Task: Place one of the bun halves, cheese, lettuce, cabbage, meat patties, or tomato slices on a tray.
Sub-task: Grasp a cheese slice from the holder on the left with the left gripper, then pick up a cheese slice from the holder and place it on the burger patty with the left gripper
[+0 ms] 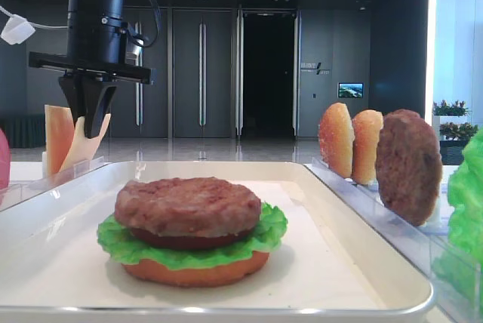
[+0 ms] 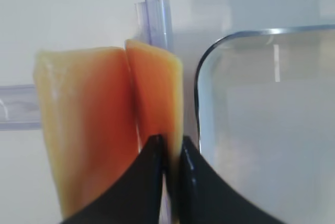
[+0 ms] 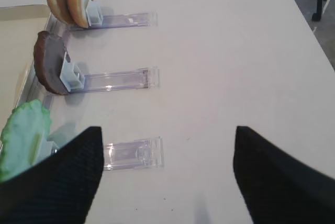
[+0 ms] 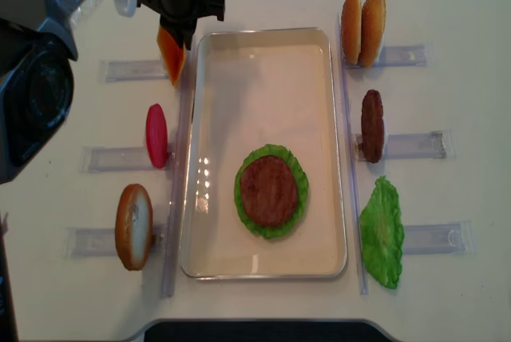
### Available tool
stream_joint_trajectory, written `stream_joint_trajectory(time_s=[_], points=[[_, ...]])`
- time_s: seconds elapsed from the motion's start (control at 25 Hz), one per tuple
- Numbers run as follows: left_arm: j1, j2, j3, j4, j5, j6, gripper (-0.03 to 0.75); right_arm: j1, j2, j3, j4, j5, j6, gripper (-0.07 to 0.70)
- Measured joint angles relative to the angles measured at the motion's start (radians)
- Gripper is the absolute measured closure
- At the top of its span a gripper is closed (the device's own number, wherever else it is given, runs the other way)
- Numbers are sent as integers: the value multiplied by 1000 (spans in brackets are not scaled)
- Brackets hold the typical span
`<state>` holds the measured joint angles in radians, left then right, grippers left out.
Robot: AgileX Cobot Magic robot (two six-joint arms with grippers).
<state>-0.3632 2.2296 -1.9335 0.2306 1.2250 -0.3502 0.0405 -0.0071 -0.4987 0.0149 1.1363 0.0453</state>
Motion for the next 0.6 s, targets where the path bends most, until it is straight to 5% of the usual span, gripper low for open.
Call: stream_joint_trajectory(time_s=[0.6], points=[[-2,-151,-17,-114,4,40,690,0,0,0,0,0,0,108]])
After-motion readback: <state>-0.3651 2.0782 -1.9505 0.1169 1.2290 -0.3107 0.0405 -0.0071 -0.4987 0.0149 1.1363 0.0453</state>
